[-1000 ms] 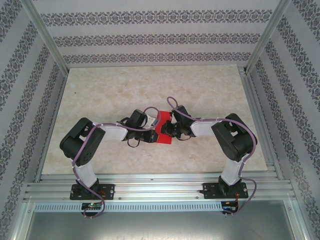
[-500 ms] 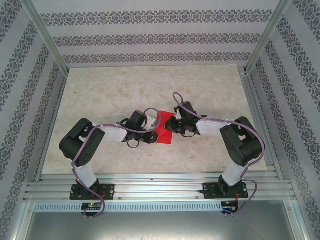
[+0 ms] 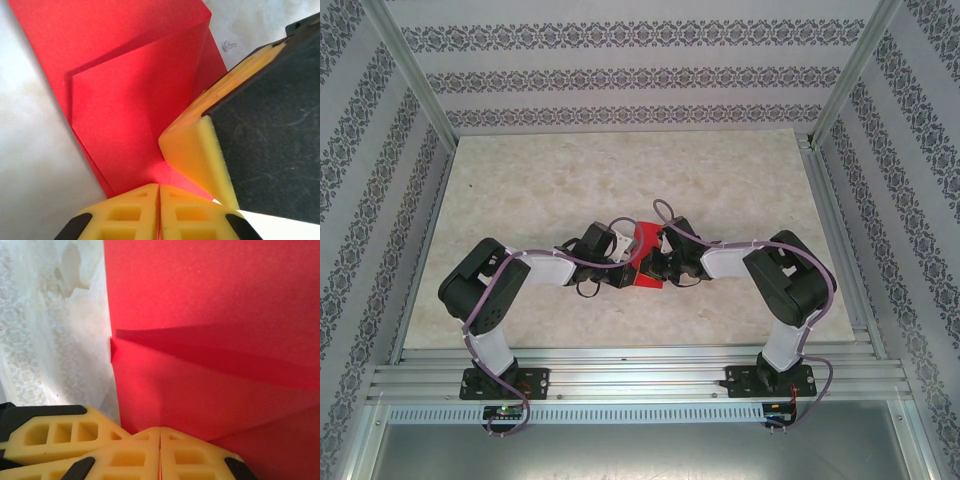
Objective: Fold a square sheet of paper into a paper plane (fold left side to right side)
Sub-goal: Fold the triangle a second time at the center of the table.
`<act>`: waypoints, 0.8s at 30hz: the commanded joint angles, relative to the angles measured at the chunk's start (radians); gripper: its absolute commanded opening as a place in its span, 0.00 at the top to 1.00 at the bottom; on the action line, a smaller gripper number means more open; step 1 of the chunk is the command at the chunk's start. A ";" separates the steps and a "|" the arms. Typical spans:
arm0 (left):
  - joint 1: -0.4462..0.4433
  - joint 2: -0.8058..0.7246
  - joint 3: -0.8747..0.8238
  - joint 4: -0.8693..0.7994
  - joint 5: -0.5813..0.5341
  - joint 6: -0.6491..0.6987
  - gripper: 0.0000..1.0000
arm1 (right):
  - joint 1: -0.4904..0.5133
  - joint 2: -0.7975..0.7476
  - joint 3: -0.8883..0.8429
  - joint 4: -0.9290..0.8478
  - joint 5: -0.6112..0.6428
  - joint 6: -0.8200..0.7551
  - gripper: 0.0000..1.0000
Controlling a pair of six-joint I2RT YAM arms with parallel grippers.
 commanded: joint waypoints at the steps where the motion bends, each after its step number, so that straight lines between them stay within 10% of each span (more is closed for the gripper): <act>1: -0.035 0.065 -0.056 -0.139 -0.066 0.013 0.89 | 0.010 0.027 0.008 0.049 -0.006 0.024 0.92; 24: -0.043 0.077 -0.098 -0.134 -0.098 0.026 0.90 | -0.154 0.056 0.115 -0.192 0.135 -0.141 0.91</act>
